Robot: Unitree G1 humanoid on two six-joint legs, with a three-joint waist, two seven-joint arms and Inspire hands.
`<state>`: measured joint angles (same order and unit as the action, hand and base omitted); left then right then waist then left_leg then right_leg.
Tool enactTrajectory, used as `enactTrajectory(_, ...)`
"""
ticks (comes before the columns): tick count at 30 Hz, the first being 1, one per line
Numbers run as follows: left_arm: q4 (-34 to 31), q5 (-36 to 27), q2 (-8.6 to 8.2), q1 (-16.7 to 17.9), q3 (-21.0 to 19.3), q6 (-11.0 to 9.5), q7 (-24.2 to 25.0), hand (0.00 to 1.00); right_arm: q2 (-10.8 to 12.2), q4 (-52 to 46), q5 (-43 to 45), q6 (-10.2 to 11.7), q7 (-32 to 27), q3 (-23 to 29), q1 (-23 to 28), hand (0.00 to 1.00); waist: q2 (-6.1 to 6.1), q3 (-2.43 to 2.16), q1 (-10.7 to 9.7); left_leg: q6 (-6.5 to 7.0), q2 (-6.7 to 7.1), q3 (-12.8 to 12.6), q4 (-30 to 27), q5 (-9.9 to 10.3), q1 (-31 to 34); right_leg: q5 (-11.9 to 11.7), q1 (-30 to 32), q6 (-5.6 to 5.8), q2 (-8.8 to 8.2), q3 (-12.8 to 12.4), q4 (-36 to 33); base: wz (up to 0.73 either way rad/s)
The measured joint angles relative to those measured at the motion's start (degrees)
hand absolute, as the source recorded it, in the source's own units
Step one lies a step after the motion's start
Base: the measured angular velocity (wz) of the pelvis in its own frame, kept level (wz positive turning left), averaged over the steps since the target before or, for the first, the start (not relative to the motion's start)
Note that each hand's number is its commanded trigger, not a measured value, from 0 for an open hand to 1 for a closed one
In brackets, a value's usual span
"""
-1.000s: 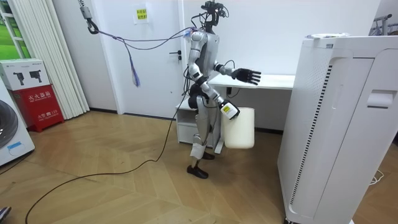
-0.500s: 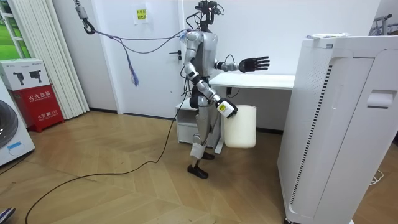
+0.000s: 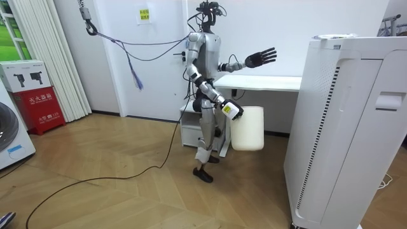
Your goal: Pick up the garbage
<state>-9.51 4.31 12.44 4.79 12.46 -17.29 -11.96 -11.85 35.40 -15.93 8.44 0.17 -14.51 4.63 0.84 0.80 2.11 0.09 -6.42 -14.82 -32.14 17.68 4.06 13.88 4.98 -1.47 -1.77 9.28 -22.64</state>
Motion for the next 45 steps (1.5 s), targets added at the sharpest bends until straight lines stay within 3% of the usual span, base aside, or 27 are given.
enactTrajectory(2, -0.4, 0.4, 0.02, 0.0, -1.4, -0.1, -1.3, 0.00, -0.2, 0.0, 0.0, 0.4, 0.1, 0.1, 0.5, 1.00, -0.41, 0.24, 0.0, -0.39, -1.66, 1.2, -8.9, -0.4, 3.0, 2.3, 0.1, -0.11, 1.24, -1.5, -2.5, -0.22)
enactTrajectory(3, -0.6, 0.6, -0.01, 0.2, -2.0, -1.0, -2.5, 0.00, -0.4, 0.0, 0.0, 0.4, 0.2, 0.0, 1.1, 1.00, -0.72, 0.26, 0.3, -0.59, -1.86, 3.9, -13.8, -1.7, 4.8, 3.1, 0.0, -0.84, 2.15, -3.9, -3.7, -0.30)
enactTrajectory(4, -0.6, 0.9, -0.03, 0.5, -2.3, -1.6, -3.0, 0.00, -0.4, 0.0, 0.0, 0.4, 0.4, 0.0, 1.3, 1.00, -0.72, 0.27, 0.5, -0.64, -1.64, 5.3, -16.1, -2.9, 6.0, 3.2, -0.1, -1.32, 2.64, -5.2, -4.3, -0.29)
enactTrajectory(5, -0.5, 1.6, -0.21, 0.9, -2.7, -2.6, -3.8, 0.00, -0.7, 0.0, 0.0, 0.4, 0.7, 0.1, 2.0, 1.00, -0.52, 0.35, 0.9, -0.93, -0.10, 8.3, -17.8, -3.3, 8.8, 3.4, -0.5, -2.25, 3.22, -7.4, -4.8, -0.13)
enactTrajectory(6, -0.6, 2.6, -0.34, 0.9, -2.7, -3.3, -4.1, 0.00, -1.2, 0.0, 0.0, 0.3, 0.4, 0.7, 2.7, 1.00, -0.62, 0.26, 1.1, -0.16, 2.43, 9.6, -14.9, -1.9, 11.1, 3.7, -0.4, -2.45, 3.16, -8.8, -5.2, -0.11)
enactTrajectory(7, -0.6, 3.2, -0.33, 0.9, -2.8, -3.7, -4.5, 0.00, -1.6, 0.0, 0.0, 0.3, 0.1, 0.7, 3.0, 1.00, -0.56, 0.26, 1.4, -0.20, 3.36, 9.8, -12.3, -1.9, 12.1, 3.8, -0.2, -2.36, 2.95, -9.7, -5.3, -0.33)
enactTrajectory(8, -0.7, 4.4, -0.31, 1.0, -3.2, -4.8, -5.8, 0.00, -2.2, 0.0, 0.0, 0.3, -0.1, 0.7, 3.3, 1.00, -0.52, 0.20, 2.8, -0.91, 5.32, 10.1, -5.5, -2.6, 13.7, 4.2, 0.1, -2.15, 2.62, -11.2, -5.7, -0.63)
enactTrajectory(9, -0.9, 6.0, -0.31, 1.0, -4.1, -5.7, -7.0, 0.00, -2.8, 0.0, 0.2, 0.2, -0.1, 0.6, 3.5, 1.00, -0.53, 0.20, 3.8, -1.38, 6.32, 11.0, 2.4, -5.2, 14.4, 4.6, 0.1, -2.12, 2.45, -11.9, -6.1, -0.68)
enactTrajectory(10, -1.2, 7.2, -0.30, 1.0, -4.7, -5.8, -7.6, 0.00, -3.2, 0.0, 0.2, 0.2, -0.1, 0.4, 3.6, 1.00, -0.55, 0.18, 4.1, -1.35, 6.40, 12.0, 6.1, -6.7, 14.5, 5.0, 0.1, -2.16, 2.45, -11.9, -6.3, -0.55)
enactTrajectory(11, -1.8, 9.8, -0.23, 1.0, -5.8, -6.0, -8.5, 0.00, -2.9, 0.6, 0.4, 0.2, 0.1, -0.2, 3.7, 1.00, 0.05, -0.18, 4.3, -0.81, 6.52, 13.1, 8.4, -10.3, 14.6, 6.1, -0.4, -1.42, 2.10, -11.7, -6.6, -0.26)
enactTrajectory(12, -2.3, 12.5, -0.20, 1.0, -6.4, -6.2, -9.7, 0.00, -2.8, 1.0, 0.5, 0.2, 0.5, -0.2, 3.9, 1.00, 0.29, -0.87, 4.2, 0.00, 7.40, 13.5, 8.5, -11.8, 13.9, 7.0, -1.2, -0.41, 1.28, -10.7, -6.7, -0.15)
enactTrajectory(14, -3.2, 15.7, -0.21, 1.0, -6.6, -6.4, -11.1, 0.00, -3.1, 0.9, 0.5, 0.3, 0.9, 0.2, 3.8, 1.00, 1.31, -0.68, 4.3, 1.17, 8.26, 12.9, 8.2, -12.9, 12.7, 7.8, -2.1, 0.59, -0.33, -9.5, -6.8, -0.28)
enactTrajectory(16, -3.6, 17.5, 0.28, 0.9, -6.7, -6.7, -12.5, 0.00, -3.1, 0.9, 0.4, 0.3, 0.7, 0.1, 3.8, 1.00, 1.44, -0.55, 4.5, 2.52, 8.81, 12.2, 5.8, -11.3, 12.3, 8.8, -3.2, 1.65, -2.01, -7.1, -6.8, -0.23)
enactTrajectory(17, -3.8, 18.0, 0.31, 0.2, -6.7, -6.8, -12.9, 0.00, -3.2, 0.9, 0.4, 0.4, 0.3, 0.2, 3.8, 1.00, 1.45, -0.35, 4.2, 3.31, 9.78, 12.2, 4.4, -9.9, 12.2, 9.8, -4.2, 2.24, -3.21, -6.4, -7.0, 0.10)
enactTrajectory(20, -3.9, 19.5, 0.32, -2.3, -6.7, -7.5, -14.4, 0.00, -3.3, 0.9, 0.4, 0.4, 0.3, 0.6, 3.5, 1.00, 1.06, 0.03, 4.0, 4.97, 11.62, 11.2, 2.2, -6.9, 11.9, 11.2, -4.0, 3.65, -5.38, -5.6, -10.6, 0.03)
enactTrajectory(22, -3.9, 20.5, 0.81, -3.1, -6.7, -8.0, -15.6, 0.00, -3.0, 0.9, 0.5, 0.3, 0.0, 0.6, 3.4, 1.00, 0.82, 0.23, 3.8, 5.92, 12.20, 10.5, 1.9, -5.6, 10.8, 10.8, -3.3, 4.47, -7.17, -3.6, -14.4, -0.02)
enactTrajectory(24, -4.0, 21.2, 1.11, -4.5, -6.8, -8.1, -17.1, 0.00, -2.9, 0.9, 0.7, 0.3, 0.0, 0.7, 3.1, 1.00, -0.10, 0.38, 3.7, 6.72, 12.25, 10.1, 1.4, -3.8, 9.6, 8.8, -2.2, 6.34, -8.08, -2.8, -18.7, -0.07)
enactTrajectory(26, -4.1, 21.9, 1.76, -6.5, -6.8, -8.1, -18.5, 0.00, -2.8, 0.9, 0.6, 0.3, 0.0, 0.6, 2.7, 1.00, -0.73, 0.44, 4.0, 7.01, 12.05, 10.4, 2.7, -3.6, 8.7, 8.0, -0.3, 6.44, -8.12, -3.4, -19.9, -0.12)
enactTrajectory(29, -4.3, 25.2, 2.57, -9.0, -6.8, -8.1, -20.4, 0.00, -2.8, 0.1, 1.5, 0.3, 0.1, 0.5, 2.5, 1.00, -1.51, 0.43, 4.1, 6.94, 11.37, 10.6, 5.3, -3.8, 7.5, 7.9, 5.0, 5.90, -7.28, -3.2, -12.8, -0.02)
enactTrajectory(30, -4.4, 26.2, 2.61, -9.1, -6.8, -8.1, -20.9, 0.00, -2.8, 0.0, 2.4, 0.3, 0.2, 0.5, 2.5, 1.00, -1.47, 0.44, 3.8, 6.82, 11.31, 10.7, 6.2, -3.7, 6.3, 4.1, 5.8, 5.43, -7.03, -3.0, -7.8, 0.15)
enactTrajectory(31, -4.4, 26.8, 2.47, -8.8, -6.8, -8.1, -21.2, 0.00, -2.9, 0.0, 2.7, 0.3, 0.3, 0.5, 2.6, 1.00, -1.64, 0.41, 3.5, 6.74, 11.29, 11.3, 6.7, -3.7, 5.5, 1.3, 6.0, 5.10, -6.89, -2.9, -6.9, 0.21)
enactTrajectory(33, -4.9, 29.2, 2.56, -8.8, -6.9, -8.1, -21.6, 0.00, -3.1, -0.2, 3.7, 0.3, 1.3, 0.5, 2.6, 1.00, -1.92, -0.01, 2.8, 5.91, 10.83, 12.9, 9.4, -4.1, 4.0, -0.3, 3.4, 4.44, -5.68, -0.9, -2.8, 0.24)
enactTrajectory(38, -6.2, 33.6, 2.69, -9.0, -6.8, -7.3, -22.2, 0.00, -3.9, -1.8, 4.0, 0.3, 1.4, 0.7, 2.6, 1.00, -1.90, -0.01, 2.7, 5.40, 9.92, 13.6, 11.7, -4.4, 2.6, -1.1, 0.6, 4.01, -4.24, -0.4, 1.9, 0.05)
enactTrajectory(45, -10.9, 34.1, 3.03, -9.0, -6.8, -7.1, -22.3, 0.00, -4.2, -4.7, 4.0, 0.3, 2.4, 0.7, 2.8, 1.00, -1.84, -0.06, 2.2, 5.11, 9.91, 13.6, 15.1, -4.6, -0.3, -1.2, -2.4, 4.09, -3.98, 0.1, 5.5, 0.00)
